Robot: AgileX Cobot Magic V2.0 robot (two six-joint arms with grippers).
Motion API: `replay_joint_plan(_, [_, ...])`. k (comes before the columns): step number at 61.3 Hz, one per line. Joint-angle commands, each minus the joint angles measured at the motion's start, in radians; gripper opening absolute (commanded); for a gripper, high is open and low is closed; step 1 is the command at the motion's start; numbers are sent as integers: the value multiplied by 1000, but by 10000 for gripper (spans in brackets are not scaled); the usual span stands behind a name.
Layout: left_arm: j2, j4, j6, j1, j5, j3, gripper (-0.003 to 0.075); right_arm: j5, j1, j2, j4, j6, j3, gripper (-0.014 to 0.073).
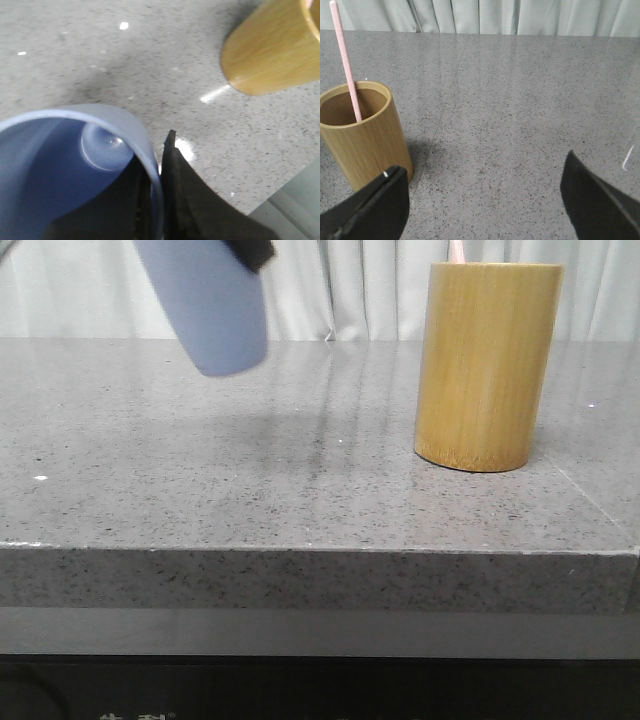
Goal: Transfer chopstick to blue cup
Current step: 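Lift the blue cup with the left gripper and set it beside the bamboo holder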
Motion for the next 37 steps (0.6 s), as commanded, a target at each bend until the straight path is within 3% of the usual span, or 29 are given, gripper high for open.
replay_joint_plan(1, [-9,-28,-2,-48,18,-41,-18,-70,-4,9,2,-6,-39,626])
replay_joint_plan(25, [77,54,-2,-167,18,-61,3,-70,-4,9,2,-6,-39,626])
replay_joint_plan(37, [77,79,-2,-168,18,-61,237,-70,-4,9,2,-6,-39,626])
